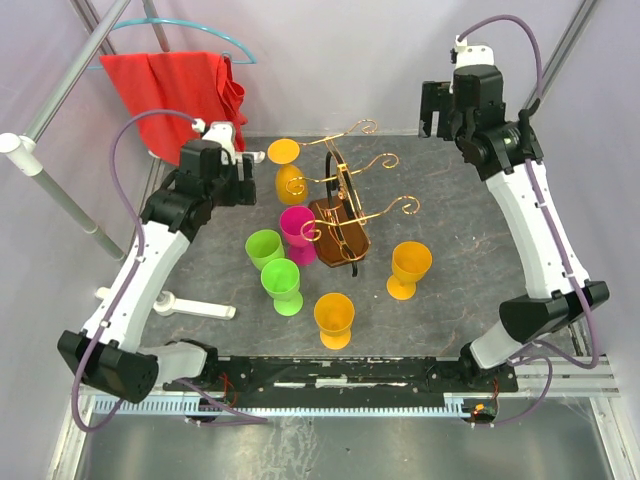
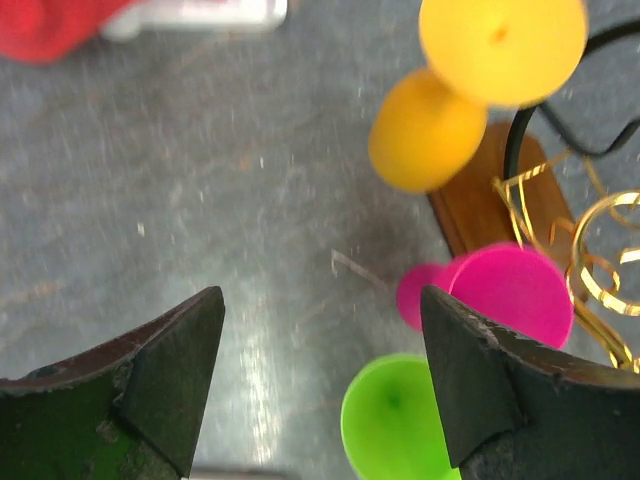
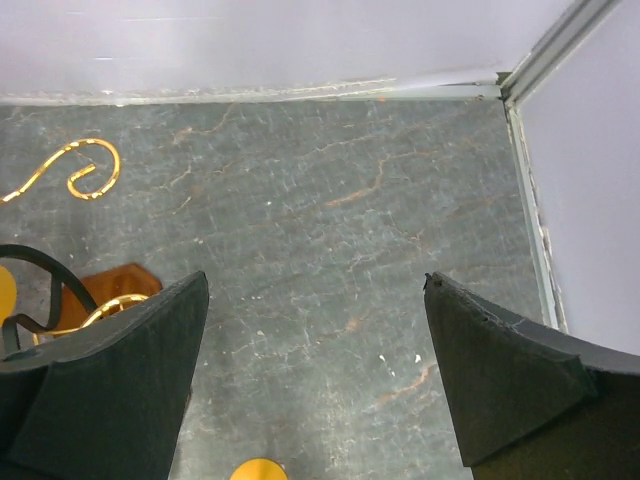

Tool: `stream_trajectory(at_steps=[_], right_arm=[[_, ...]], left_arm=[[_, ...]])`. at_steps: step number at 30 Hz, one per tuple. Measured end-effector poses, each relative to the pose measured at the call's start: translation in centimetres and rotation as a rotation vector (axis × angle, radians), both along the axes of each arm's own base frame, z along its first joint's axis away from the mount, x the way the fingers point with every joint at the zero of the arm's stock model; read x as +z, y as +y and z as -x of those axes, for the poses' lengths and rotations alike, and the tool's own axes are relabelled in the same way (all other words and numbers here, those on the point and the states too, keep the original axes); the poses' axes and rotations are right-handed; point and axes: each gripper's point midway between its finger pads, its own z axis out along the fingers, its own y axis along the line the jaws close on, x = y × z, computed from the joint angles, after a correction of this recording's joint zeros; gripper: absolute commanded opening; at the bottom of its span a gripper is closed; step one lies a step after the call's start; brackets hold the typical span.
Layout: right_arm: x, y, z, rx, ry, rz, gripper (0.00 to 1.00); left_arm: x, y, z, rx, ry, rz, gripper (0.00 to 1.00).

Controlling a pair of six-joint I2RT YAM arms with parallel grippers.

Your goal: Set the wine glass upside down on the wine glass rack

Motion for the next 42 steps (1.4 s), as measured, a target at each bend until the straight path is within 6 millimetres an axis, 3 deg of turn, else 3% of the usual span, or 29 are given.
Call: stream_trajectory(at_steps=[10,17,21,26,36,42], right_arm=[[-0.9,1.3,-1.4,0.041,0.02,-0.016,0.96],[-1.7,1.2,-1.2,0.041,0.033,-0.011,0.96],[-1.8,1.1,-1.0,0.041,0.037,-0.008,0.96],[-1.4,0.9,-0.5,0.041,0.025,-0.011,0.96],[-1.2,0.8,0.0,0.041,0.019,-0.012,0.96],[-1.3,0.8,0.0,0.041,0.02,-0.012,0.96]], left_arm=[[-4.2,0.0,7.4,-0.002,0.254,0.091,0.89],[-9.5,-0.3,9.8,-0.022,0.405,0.071,0.89],[-11.5,-0.7,10.7,-0.041,0.456,0.049,0.85],[-12.8,-1.0,10.8,-0.043,0.472,0.044,0.68],[-14.0,-1.6,9.7,-0.031,0.462,0.067,0.06],[-13.7,-0.6,9.4,0.014,0.454,0.019,0.03]])
